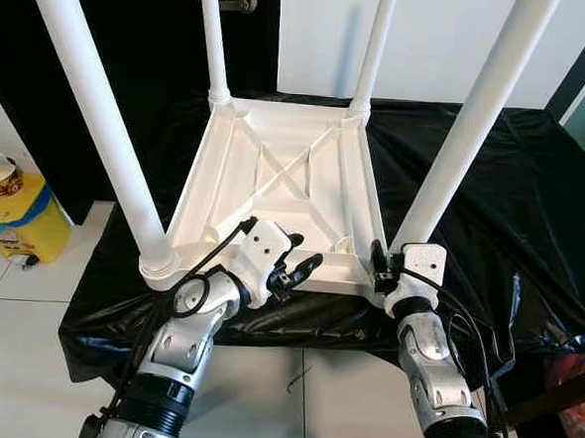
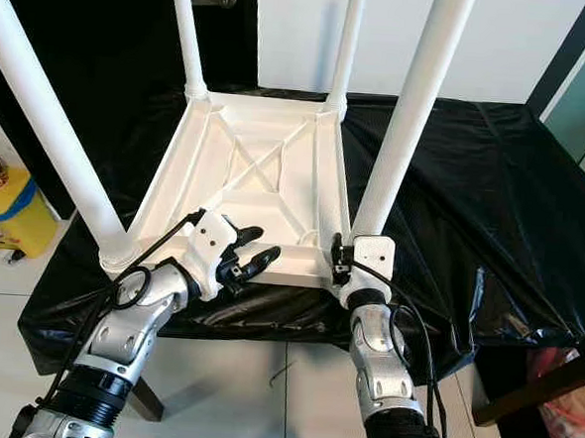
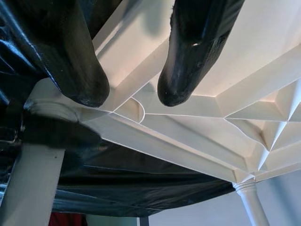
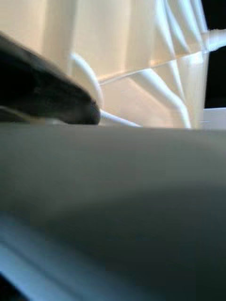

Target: Building children table

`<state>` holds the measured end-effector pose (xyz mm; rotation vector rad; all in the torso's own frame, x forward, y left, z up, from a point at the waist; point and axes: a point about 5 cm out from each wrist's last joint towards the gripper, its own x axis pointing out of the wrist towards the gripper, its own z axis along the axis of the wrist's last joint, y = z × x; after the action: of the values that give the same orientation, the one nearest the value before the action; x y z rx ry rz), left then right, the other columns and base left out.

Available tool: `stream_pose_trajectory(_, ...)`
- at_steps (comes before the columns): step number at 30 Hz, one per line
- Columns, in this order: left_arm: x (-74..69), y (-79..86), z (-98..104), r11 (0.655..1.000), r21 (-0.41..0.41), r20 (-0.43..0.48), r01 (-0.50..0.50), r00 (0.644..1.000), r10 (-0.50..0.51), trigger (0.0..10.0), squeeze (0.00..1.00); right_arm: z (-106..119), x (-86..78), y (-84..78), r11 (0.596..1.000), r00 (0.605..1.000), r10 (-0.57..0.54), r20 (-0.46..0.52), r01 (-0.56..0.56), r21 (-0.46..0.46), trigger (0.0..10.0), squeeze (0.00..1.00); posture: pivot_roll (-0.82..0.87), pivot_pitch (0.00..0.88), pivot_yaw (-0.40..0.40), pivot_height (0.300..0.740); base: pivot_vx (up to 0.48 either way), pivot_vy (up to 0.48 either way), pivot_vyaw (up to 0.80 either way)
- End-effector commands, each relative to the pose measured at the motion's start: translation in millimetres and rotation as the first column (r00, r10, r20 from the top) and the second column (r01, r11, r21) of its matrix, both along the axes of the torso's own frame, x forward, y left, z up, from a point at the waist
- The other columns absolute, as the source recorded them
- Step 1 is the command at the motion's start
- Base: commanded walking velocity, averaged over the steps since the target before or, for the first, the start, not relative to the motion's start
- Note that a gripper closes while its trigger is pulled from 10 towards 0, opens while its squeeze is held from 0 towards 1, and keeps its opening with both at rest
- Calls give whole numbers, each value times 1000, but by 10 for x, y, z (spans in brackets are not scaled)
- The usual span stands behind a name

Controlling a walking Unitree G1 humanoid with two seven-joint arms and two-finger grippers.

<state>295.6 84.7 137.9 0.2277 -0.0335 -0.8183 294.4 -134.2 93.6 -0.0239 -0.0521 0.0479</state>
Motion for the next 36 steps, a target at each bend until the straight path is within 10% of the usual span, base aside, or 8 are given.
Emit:
stream_pose_trajectory(1,9,28,-15,998,-17,3,-68,998,69,10000,0,-104,-28,21,1000,998,20,-57,-21,-11,10000,1000,19,0,-58,740,0,0,0)
stream_pose_trajectory(8,17,28,-20,997,-16,2,-73,997,73,10000,0,-56,-59,-5,993,993,111,-34,-112,-28,10000,1000,19,0,-62,740,0,0,0)
stream_pose_trajectory(9,19,26,-19,997,-17,2,-74,997,74,10000,0,-47,-71,-18,989,989,145,-32,-146,-35,10000,35,19,0,-63,740,0,0,0)
stream_pose_trajectory(32,88,50,44,997,-17,20,-77,997,77,10000,0,198,69,-421,784,837,535,-115,-543,-302,10000,0,10,0,-37,740,0,0,0)
stream_pose_trajectory(34,93,51,49,997,-16,21,-76,997,76,10000,0,204,83,-426,773,831,542,-123,-551,-316,9137,0,11,0,-38,740,0,0,0)
stream_pose_trajectory(35,97,54,55,997,-17,23,-77,997,77,10000,0,201,94,-436,768,830,541,-132,-552,-326,2824,0,14,0,-39,740,0,0,0)
stream_pose_trajectory(36,97,54,55,997,-17,23,-77,997,77,10000,0,201,94,-436,768,830,541,-132,-552,-326,2824,0,14,0,-39,740,0,0,0)
